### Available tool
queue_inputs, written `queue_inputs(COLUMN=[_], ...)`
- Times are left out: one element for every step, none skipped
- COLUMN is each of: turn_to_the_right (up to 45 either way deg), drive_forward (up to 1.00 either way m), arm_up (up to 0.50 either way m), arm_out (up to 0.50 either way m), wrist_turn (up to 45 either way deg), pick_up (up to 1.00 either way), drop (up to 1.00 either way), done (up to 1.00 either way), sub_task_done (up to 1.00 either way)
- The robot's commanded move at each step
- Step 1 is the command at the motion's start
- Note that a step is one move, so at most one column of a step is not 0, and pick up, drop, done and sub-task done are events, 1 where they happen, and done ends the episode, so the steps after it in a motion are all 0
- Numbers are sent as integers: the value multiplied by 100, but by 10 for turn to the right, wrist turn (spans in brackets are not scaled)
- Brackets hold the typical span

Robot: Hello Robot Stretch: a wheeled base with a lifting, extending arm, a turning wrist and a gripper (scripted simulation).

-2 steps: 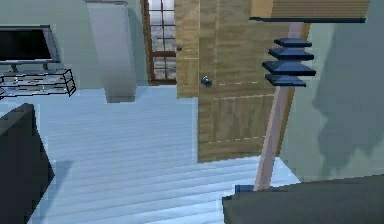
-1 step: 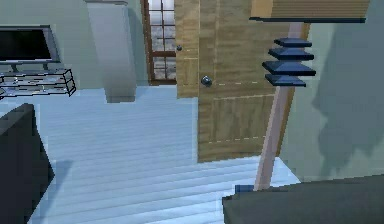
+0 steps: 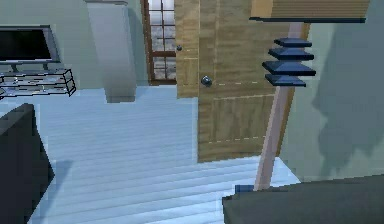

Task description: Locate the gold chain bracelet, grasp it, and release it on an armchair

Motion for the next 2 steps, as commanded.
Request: queue_inputs(turn_to_the_right=[0, 0], drive_forward=[0, 0], arm_up=[0, 0], arm_out=[-8, 0], wrist_turn=[0, 0], pick_up=[0, 0], drop=[0, 0], done=[0, 100], sub_task_done=[0, 0])
